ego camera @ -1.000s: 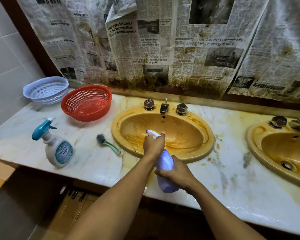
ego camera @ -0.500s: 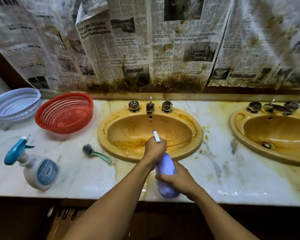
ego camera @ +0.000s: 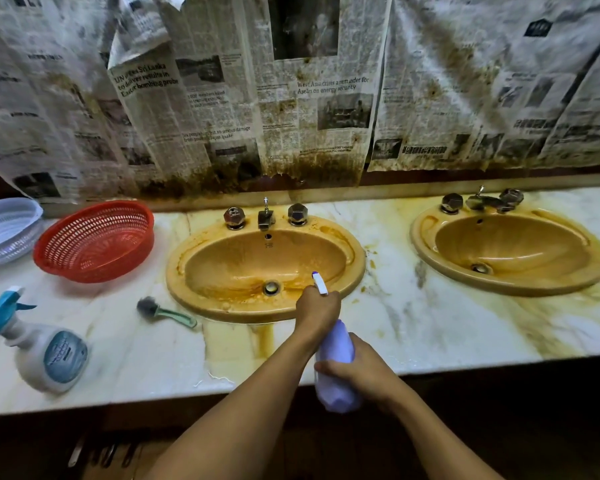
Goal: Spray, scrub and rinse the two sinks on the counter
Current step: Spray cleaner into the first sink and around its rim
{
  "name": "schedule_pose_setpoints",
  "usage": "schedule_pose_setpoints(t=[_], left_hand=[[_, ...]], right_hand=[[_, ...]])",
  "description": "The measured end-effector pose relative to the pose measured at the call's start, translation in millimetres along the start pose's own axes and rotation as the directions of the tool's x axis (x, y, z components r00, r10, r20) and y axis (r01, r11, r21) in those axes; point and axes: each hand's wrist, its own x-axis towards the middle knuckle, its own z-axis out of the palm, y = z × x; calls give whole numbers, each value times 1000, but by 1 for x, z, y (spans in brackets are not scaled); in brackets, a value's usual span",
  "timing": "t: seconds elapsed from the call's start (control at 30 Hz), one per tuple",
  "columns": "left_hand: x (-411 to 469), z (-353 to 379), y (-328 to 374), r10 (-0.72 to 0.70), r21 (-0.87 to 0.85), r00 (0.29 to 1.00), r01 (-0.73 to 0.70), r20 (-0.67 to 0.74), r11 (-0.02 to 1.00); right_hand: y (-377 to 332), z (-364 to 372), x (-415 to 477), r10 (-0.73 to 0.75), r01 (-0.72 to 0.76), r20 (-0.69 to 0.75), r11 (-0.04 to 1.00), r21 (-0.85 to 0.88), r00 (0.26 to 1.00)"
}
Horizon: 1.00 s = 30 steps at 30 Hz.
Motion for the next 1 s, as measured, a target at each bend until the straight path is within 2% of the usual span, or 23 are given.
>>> schedule_pose_setpoints(t=[0.03, 0.07, 0.13, 0.23, 0.37, 0.47, 0.63, 0.73, 0.9, 1.0], left_hand=[[-5, 2, 0, 0, 6, 1000, 0, 11, 1000], [-11, 3, 2, -2, 12, 1000, 1, 20, 1000], [-20, 5, 2, -9, 15, 1000, 8, 23, 1000], [-31, 4, -1, -18, 13, 1000, 18, 2, 1000], [-37, 0, -8, 26, 2, 999, -26, -30, 1000], [-34, -6, -10, 24, -9, 999, -24, 41, 1000], [-19, -17, -13, -7, -13, 996, 8, 88, 1000], [-13, -27, -20, 4, -28, 992, -1, 124, 1000], [4, -45, -29, 94, 25, 973, -102, 209, 994], [15, -53, -33, 62, 63, 961, -82, 268, 995]], right_hand=[[-2, 2, -2, -83, 80, 35, 994, 77, 996], [-2, -1, -8, -79, 73, 68, 994, 83, 995], [11, 3, -9, -109, 109, 0, 986, 123, 994], [16, 10, -17, -81, 85, -29, 974, 208, 996], [12, 19, -24, -60, 66, -37, 977, 201, 998], [9, 26, -26, -23, 39, -98, 985, 166, 995], [5, 39, -15, 11, 1, -73, 987, 161, 997], [-9, 51, -16, 39, -15, -110, 978, 208, 993], [-29, 71, -16, 36, 10, -160, 961, 276, 986], [-39, 85, -14, 40, 20, -165, 939, 343, 985]])
